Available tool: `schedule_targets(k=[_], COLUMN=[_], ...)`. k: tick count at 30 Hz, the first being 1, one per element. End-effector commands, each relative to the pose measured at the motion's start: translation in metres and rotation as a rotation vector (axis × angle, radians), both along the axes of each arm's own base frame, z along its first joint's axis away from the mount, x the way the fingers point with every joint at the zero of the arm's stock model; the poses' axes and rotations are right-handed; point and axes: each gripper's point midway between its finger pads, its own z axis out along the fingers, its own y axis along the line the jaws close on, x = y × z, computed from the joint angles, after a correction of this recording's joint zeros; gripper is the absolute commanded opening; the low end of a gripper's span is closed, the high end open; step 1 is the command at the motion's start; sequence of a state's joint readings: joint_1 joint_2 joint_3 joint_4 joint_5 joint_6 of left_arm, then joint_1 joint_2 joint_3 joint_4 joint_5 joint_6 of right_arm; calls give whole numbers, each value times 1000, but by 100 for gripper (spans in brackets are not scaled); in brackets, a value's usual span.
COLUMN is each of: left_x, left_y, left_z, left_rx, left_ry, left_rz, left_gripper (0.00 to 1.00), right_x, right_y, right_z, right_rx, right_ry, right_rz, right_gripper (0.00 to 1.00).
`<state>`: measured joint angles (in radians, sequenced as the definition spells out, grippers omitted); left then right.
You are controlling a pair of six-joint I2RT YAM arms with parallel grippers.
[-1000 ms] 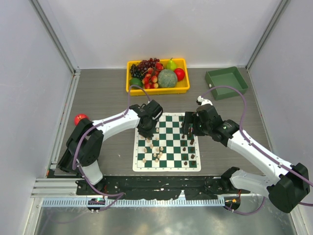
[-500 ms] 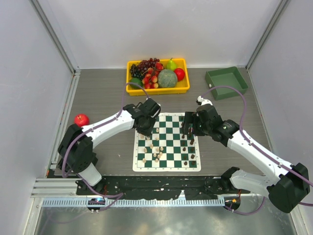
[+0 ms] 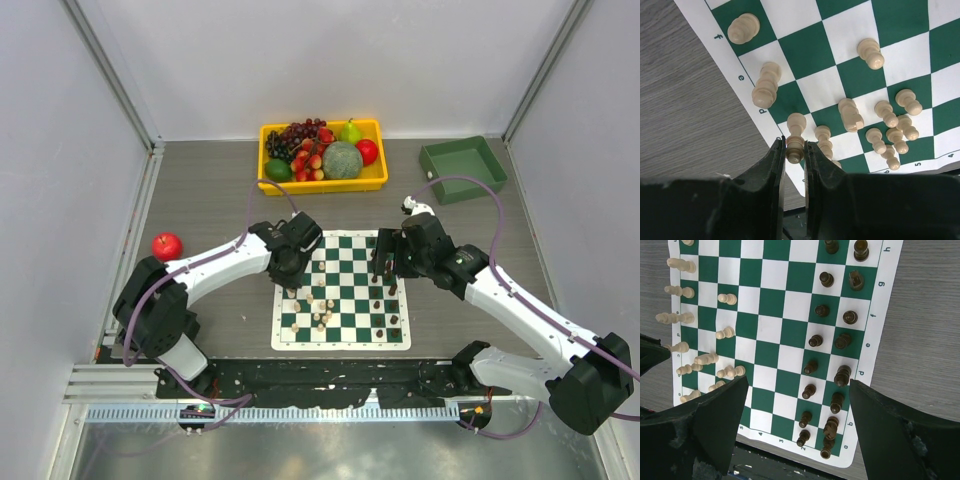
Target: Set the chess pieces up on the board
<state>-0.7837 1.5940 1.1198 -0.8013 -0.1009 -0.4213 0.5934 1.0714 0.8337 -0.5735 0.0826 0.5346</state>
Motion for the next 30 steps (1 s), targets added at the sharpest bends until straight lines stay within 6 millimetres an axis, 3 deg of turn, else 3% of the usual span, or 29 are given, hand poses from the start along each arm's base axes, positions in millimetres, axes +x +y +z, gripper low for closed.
schedule_targets(k=[1, 30], left_x=[6, 23], left_y=[0, -5], left_z=[9, -4], left_rx=[-6, 43], left_ry=[-47, -62], left_rz=[15, 8], left_gripper=[15, 14], right_x=[6, 5], right_y=[4, 6], right_z=[10, 5], right_rx=[43, 38], right_ry=[-37, -20], right_rz=[-12, -7], right_gripper=[89, 89])
